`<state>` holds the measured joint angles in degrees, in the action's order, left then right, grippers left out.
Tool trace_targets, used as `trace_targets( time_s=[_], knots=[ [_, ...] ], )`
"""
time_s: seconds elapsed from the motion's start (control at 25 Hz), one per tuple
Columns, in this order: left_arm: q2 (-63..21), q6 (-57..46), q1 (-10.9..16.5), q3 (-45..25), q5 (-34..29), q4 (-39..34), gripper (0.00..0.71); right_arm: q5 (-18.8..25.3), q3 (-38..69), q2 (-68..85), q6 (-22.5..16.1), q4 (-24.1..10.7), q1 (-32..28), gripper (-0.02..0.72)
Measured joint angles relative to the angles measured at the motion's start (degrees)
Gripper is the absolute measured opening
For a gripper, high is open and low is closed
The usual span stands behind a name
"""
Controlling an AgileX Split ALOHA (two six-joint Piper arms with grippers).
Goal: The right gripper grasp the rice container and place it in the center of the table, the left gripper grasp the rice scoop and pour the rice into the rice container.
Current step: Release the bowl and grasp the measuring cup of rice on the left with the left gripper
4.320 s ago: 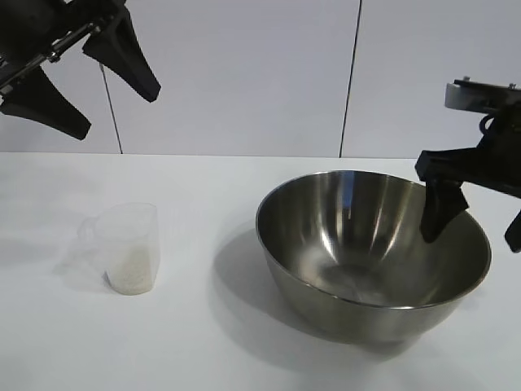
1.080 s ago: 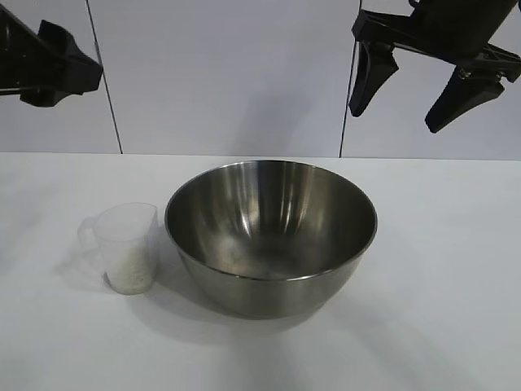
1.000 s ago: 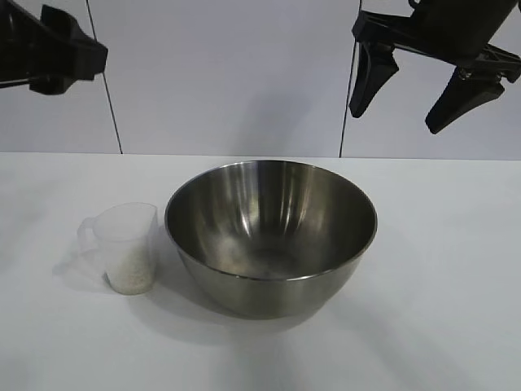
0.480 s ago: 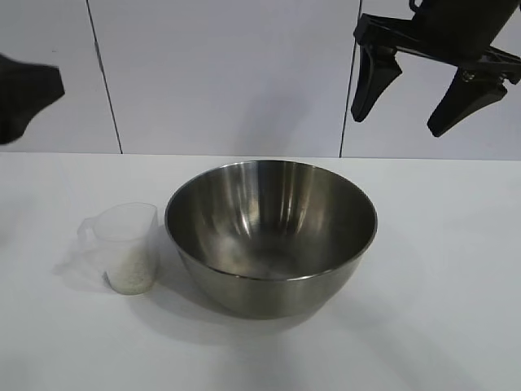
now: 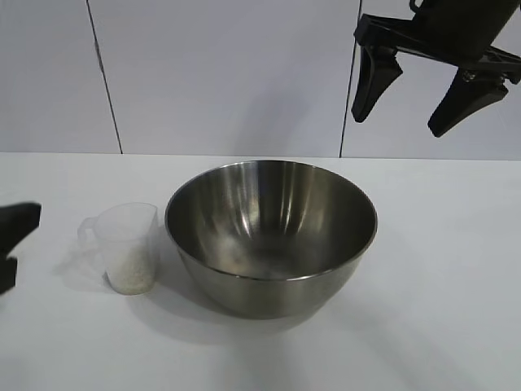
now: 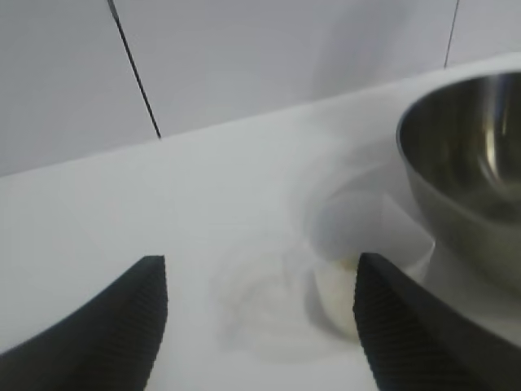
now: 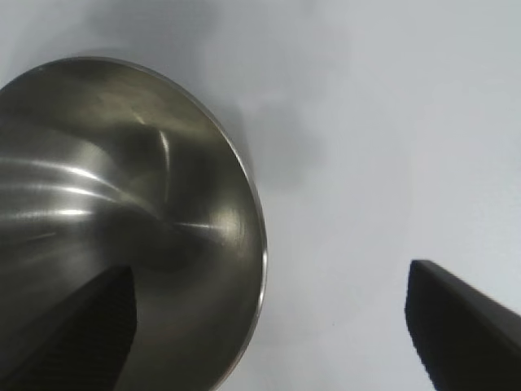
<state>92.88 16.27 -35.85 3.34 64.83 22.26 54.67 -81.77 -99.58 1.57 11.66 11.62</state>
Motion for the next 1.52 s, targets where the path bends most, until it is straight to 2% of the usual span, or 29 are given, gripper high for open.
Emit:
trace_targets(
  time_s=[0.2,0.48,0.56,0.68,0.88,1.0,1.52],
  knots=[
    [10.7,0.0,0.0,1.6,0.1,0.0,0.477,0.0,0.0,0.0,0.0,-0.1,0.0,0.622],
    [15.8,0.2,0.2,5.5,0.9,0.4,0.477,0.0,0.0,0.0,0.0,-0.1,0.0,0.622],
    [16.5,0.2,1.3,6.6,1.0,0.4,0.477,0.0,0.0,0.0,0.0,-0.1,0.0,0.622],
    [17.6,0.2,4.5,8.0,1.1,-0.2,0.477,0.0,0.0,0.0,0.0,-0.1,0.0,0.622],
    [18.2,0.2,11.0,9.2,1.2,-9.1,0.477,0.0,0.0,0.0,0.0,-0.1,0.0,0.622],
    [18.2,0.2,13.3,10.1,1.2,-13.0,0.477,0.0,0.0,0.0,0.0,-0.1,0.0,0.622],
    [24.0,0.2,14.1,13.7,1.2,-17.9,0.477,-0.1,0.0,0.0,0.0,-0.1,0.0,0.622]
  ],
)
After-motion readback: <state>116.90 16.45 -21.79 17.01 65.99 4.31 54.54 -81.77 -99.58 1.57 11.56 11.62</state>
